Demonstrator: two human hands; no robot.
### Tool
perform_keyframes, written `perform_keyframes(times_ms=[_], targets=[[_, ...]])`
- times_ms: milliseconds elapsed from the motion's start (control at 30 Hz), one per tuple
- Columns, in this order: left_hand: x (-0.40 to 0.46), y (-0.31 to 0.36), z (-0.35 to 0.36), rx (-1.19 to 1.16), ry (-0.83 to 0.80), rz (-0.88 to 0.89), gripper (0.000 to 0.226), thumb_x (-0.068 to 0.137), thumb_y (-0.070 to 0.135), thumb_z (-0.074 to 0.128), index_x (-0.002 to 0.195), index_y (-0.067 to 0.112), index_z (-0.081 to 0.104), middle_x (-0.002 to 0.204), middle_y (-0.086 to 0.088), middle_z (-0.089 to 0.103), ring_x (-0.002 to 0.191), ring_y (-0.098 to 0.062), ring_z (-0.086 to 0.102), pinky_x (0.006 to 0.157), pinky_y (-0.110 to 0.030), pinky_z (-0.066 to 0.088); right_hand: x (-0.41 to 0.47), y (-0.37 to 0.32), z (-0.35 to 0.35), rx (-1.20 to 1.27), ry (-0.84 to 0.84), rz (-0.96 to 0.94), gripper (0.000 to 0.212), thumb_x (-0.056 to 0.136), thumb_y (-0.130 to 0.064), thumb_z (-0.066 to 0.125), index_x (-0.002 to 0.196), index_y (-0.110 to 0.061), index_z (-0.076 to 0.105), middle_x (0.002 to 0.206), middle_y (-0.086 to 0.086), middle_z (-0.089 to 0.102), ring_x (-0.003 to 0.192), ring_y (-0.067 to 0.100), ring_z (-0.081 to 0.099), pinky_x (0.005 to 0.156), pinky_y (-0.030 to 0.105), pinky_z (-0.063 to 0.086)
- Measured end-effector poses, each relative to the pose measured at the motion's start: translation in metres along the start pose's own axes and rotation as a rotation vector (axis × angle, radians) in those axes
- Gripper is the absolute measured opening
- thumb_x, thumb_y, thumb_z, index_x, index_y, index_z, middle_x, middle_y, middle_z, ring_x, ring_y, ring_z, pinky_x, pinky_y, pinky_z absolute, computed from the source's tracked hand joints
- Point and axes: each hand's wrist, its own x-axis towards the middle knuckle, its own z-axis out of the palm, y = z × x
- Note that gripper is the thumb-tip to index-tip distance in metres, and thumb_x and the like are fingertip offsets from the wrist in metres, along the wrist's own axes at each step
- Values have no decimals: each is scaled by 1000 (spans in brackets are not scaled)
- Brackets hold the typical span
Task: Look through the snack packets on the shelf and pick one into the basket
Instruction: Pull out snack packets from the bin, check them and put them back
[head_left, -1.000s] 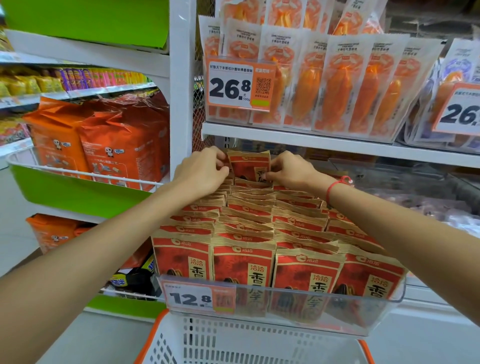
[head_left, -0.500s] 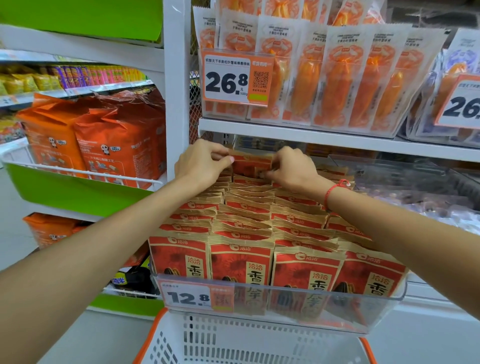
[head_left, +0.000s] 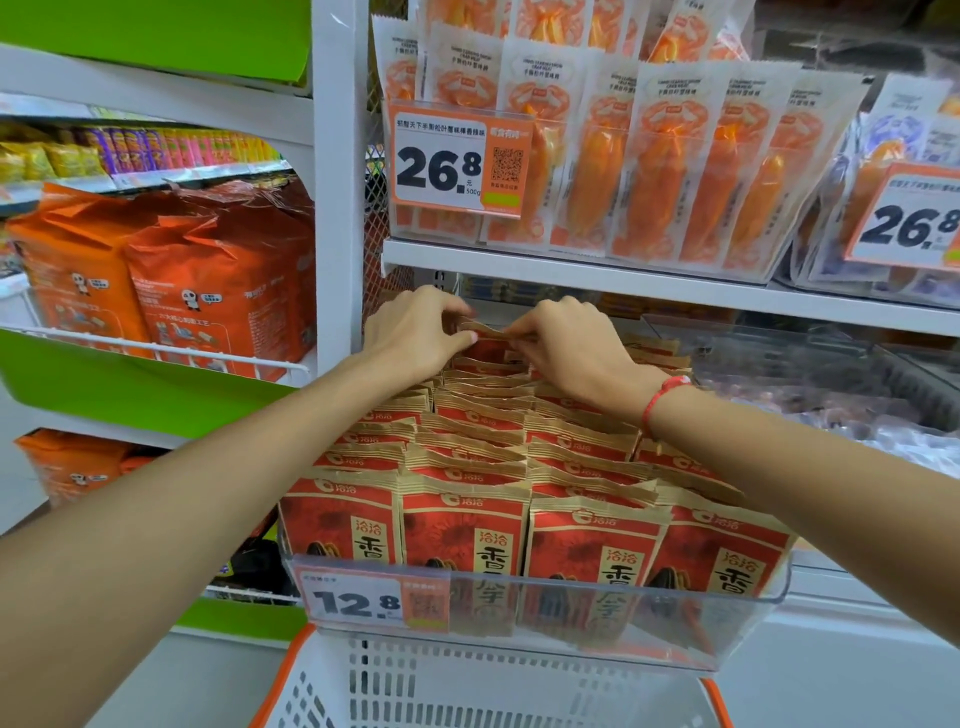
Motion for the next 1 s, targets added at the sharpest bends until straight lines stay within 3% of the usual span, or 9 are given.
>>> perform_keyframes(times_ms=[267, 467, 633, 767, 900, 1000], targets=[[19, 7, 0, 197, -51, 81, 23, 96, 31, 59, 115, 27, 72, 112, -2, 71, 109, -25, 61, 72, -29, 39, 17, 3, 9, -93, -36, 9, 27, 93, -14, 55, 111, -23, 73, 102, 13, 70, 96, 40, 62, 76, 42, 51], [28, 2, 15, 418, -178, 126, 27, 97, 28, 56, 122, 25, 67, 123, -6, 66, 116, -28, 58, 85, -34, 45, 37, 1, 29, -165, -184, 43, 29, 90, -13, 61, 118, -18, 68, 114, 8, 69, 103, 31, 63, 81, 38, 52], [40, -2, 17, 281, -435, 67, 37, 100, 23, 46, 136, 26, 56, 136, -6, 58, 119, -30, 56, 94, -34, 44, 52, 3, 23, -117, -402, 92, 25, 96, -20, 57, 118, -13, 68, 111, 8, 68, 98, 27, 63, 77, 32, 49], [30, -7, 17, 266, -455, 73, 48, 99, 22, 36, 147, 30, 40, 150, -12, 43, 131, -35, 44, 107, -43, 39, 54, -4, 24, -141, -437, 130, 22, 97, -14, 57, 116, -8, 66, 97, 6, 61, 86, 23, 57, 72, 31, 46], [17, -2, 7, 415, -473, 119, 50, 102, 30, 25, 152, 32, 26, 158, -8, 27, 144, -30, 22, 113, -45, 22, 41, -4, 6, -55, -546, 124, 32, 98, -13, 47, 127, -8, 59, 121, 14, 64, 106, 30, 60, 86, 33, 49], [12, 6, 3, 445, -489, 107, 50, 103, 34, 18, 153, 30, 25, 160, -5, 24, 146, -28, 18, 114, -44, 19, 19, 2, -4, -47, -567, 94, 44, 100, -18, 36, 144, -14, 43, 142, 15, 50, 126, 33, 49, 105, 39, 41]])
